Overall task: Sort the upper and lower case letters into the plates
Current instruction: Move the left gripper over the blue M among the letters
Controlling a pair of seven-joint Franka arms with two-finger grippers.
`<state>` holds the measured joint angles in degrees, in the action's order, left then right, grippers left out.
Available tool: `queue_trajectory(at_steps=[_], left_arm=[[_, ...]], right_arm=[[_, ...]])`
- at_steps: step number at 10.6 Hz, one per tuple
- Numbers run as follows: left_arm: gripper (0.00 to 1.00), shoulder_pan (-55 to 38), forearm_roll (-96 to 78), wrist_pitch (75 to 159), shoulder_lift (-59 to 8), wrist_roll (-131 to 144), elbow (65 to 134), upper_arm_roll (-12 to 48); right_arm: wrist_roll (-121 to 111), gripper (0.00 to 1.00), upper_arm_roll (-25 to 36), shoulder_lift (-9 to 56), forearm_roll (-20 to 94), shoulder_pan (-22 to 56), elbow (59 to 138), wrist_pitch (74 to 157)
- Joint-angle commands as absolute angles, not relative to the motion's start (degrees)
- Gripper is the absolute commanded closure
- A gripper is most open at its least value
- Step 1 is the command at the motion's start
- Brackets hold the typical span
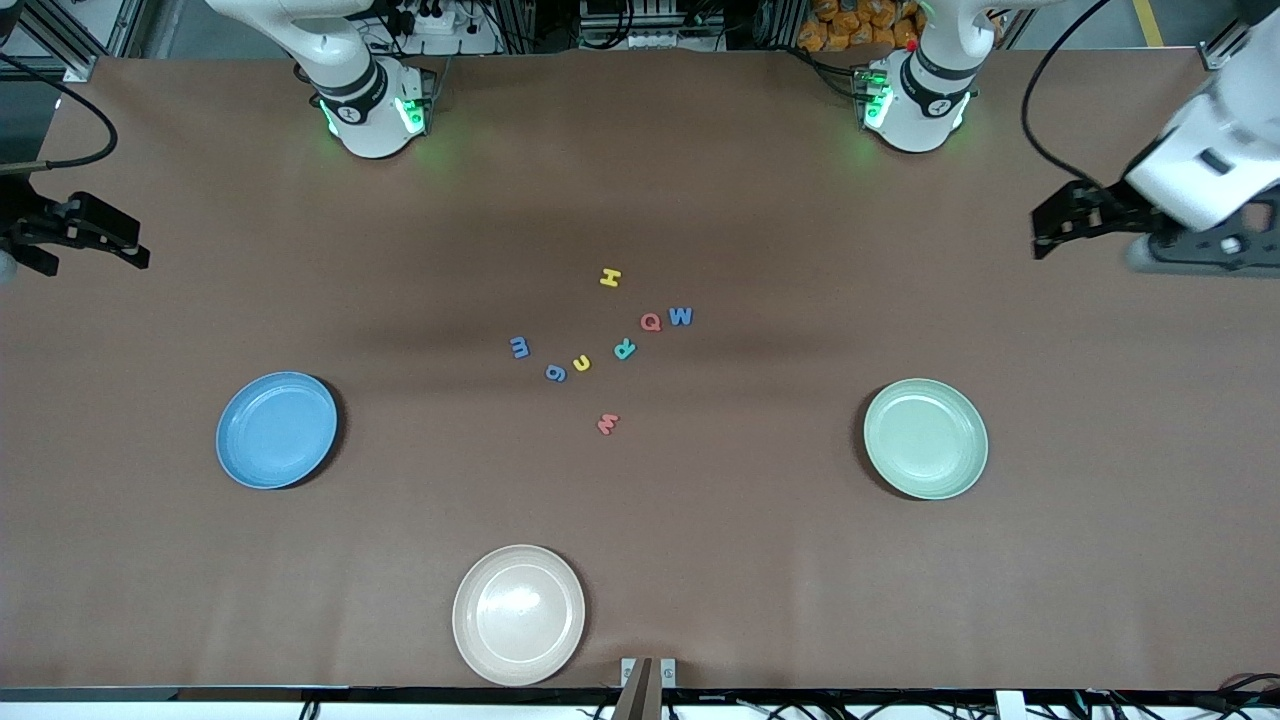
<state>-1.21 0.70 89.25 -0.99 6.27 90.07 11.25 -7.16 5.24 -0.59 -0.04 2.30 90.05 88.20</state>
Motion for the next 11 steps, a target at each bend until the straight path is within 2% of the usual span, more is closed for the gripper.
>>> queue_trajectory(at_steps=[1,4,6,8,11], left_arm=[[0.0,-2.2,-0.09,94.97,-1.58,18.56,95.16,18.6],[0.0,-3.16,0.09,103.86,-2.46,21.54,103.24,26.34],[0.0,-3.51,0.53,108.35,-5.26,17.78,105.72,31.61],[0.0,-5.88,0.53,113.17,-10.0,4.12,106.26,32.08],[0.0,-7.56,0.53,130.2,-11.07,-14.36,115.72,32.17]], right_arm=[[-7.21,0.0,4.92,-1.14,0.0,1.85,90.79,88.59],[-7.21,0.0,4.92,-0.97,0.0,1.93,90.79,88.68],[-7.21,0.0,4.92,-0.97,0.0,2.02,90.79,88.68],[-7.21,0.0,4.92,-0.97,0.0,2.02,90.79,88.68],[-7.21,0.0,4.92,-0.79,0.0,2.11,90.79,88.77]])
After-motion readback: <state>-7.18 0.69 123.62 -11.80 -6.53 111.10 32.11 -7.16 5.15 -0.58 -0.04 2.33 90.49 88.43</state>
